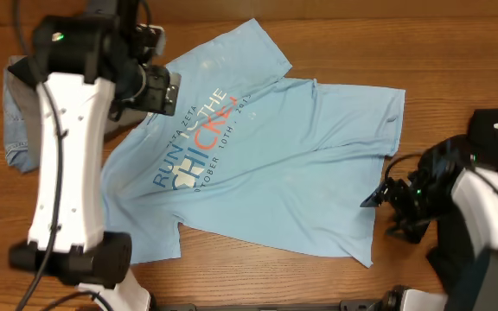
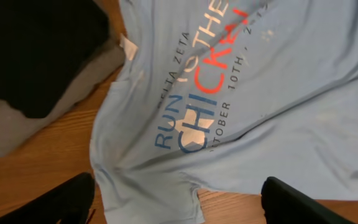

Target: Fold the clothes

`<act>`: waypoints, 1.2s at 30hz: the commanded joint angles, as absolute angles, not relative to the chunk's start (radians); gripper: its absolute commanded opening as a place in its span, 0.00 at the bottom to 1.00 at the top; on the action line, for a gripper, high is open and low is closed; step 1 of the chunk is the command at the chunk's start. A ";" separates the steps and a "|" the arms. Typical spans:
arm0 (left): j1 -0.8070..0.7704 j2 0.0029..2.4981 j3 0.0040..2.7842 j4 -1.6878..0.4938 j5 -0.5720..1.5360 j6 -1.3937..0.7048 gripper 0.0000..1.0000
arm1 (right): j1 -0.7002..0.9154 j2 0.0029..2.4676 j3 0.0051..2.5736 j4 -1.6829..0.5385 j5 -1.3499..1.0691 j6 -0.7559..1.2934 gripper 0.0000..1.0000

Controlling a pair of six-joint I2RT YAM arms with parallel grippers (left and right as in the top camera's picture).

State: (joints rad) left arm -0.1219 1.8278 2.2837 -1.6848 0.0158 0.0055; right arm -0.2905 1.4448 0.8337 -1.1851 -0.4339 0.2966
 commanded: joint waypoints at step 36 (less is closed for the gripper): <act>-0.116 1.712 2.314 -1.682 -0.008 -0.022 0.95 | -0.328 1.337 0.759 -1.071 -0.020 0.603 0.04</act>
